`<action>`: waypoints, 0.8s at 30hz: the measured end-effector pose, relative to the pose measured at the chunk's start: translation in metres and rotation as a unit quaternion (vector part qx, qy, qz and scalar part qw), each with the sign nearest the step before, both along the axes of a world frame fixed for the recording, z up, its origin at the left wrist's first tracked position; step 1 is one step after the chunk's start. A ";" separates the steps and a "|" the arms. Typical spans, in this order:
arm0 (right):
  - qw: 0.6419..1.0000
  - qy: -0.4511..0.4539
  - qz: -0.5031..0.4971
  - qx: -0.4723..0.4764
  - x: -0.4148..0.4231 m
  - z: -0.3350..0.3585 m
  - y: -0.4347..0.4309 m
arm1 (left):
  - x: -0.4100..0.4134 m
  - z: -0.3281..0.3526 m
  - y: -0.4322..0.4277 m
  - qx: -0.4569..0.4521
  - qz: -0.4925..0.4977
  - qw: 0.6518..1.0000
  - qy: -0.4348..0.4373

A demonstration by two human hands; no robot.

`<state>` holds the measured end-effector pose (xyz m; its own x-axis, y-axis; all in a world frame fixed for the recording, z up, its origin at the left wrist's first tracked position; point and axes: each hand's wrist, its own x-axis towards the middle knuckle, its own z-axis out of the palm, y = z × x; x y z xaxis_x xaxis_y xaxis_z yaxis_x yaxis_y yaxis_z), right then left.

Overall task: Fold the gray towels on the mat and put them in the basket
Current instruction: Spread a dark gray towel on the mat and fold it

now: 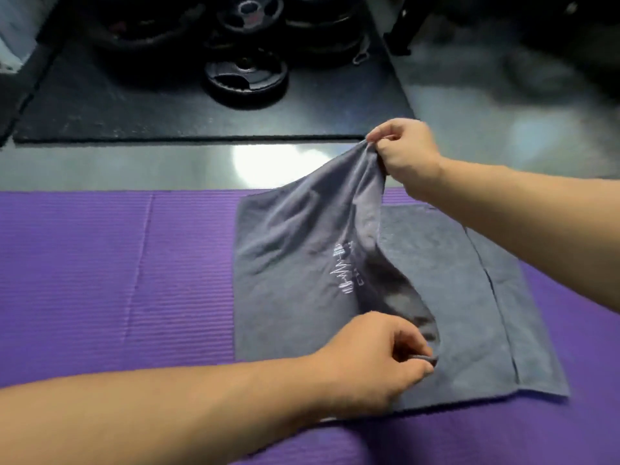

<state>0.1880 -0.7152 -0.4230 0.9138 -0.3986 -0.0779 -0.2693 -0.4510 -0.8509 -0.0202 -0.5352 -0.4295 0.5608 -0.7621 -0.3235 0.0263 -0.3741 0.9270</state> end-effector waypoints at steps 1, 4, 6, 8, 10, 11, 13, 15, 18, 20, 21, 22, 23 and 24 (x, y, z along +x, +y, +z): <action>1.000 -0.003 -0.016 -0.008 -0.006 -0.005 -0.025 | -0.009 -0.009 -0.020 0.004 0.020 0.999 0.025; 0.999 0.011 -0.045 0.017 -0.023 -0.020 -0.082 | -0.034 -0.035 -0.074 -0.004 0.128 0.982 0.139; 0.998 0.025 -0.047 0.027 -0.032 -0.033 -0.112 | -0.047 -0.046 -0.108 -0.018 0.190 0.968 0.164; 0.998 0.030 -0.041 0.039 -0.039 -0.046 -0.138 | -0.058 -0.050 -0.139 -0.040 0.211 0.960 0.177; 0.998 0.028 -0.034 0.048 -0.043 -0.058 -0.161 | -0.069 -0.054 -0.163 -0.049 0.211 0.958 0.186; 0.998 0.029 -0.031 0.050 -0.045 -0.062 -0.173 | -0.074 -0.057 -0.173 -0.045 0.202 0.960 0.187; 0.998 0.038 -0.015 0.047 -0.051 -0.066 -0.195 | -0.084 -0.062 -0.191 -0.039 0.178 0.964 0.194; 0.997 0.050 0.000 0.051 -0.057 -0.072 -0.216 | -0.091 -0.064 -0.207 -0.041 0.168 0.965 0.199; 0.996 0.066 0.022 0.050 -0.067 -0.083 -0.244 | -0.098 -0.068 -0.230 -0.037 0.172 0.965 0.193; 0.997 0.063 0.016 0.036 -0.072 -0.089 -0.263 | -0.102 -0.070 -0.245 -0.035 0.173 0.966 0.187; 0.998 0.060 0.012 0.032 -0.074 -0.092 -0.272 | -0.104 -0.071 -0.252 -0.037 0.173 0.966 0.186; 0.998 0.058 0.008 0.031 -0.076 -0.095 -0.280 | -0.105 -0.073 -0.259 -0.039 0.172 0.966 0.187; 0.998 0.060 0.005 0.032 -0.079 -0.098 -0.287 | -0.106 -0.074 -0.266 -0.039 0.173 0.966 0.189; 0.998 0.061 0.004 0.031 -0.082 -0.101 -0.294 | -0.107 -0.076 -0.272 -0.037 0.174 0.965 0.194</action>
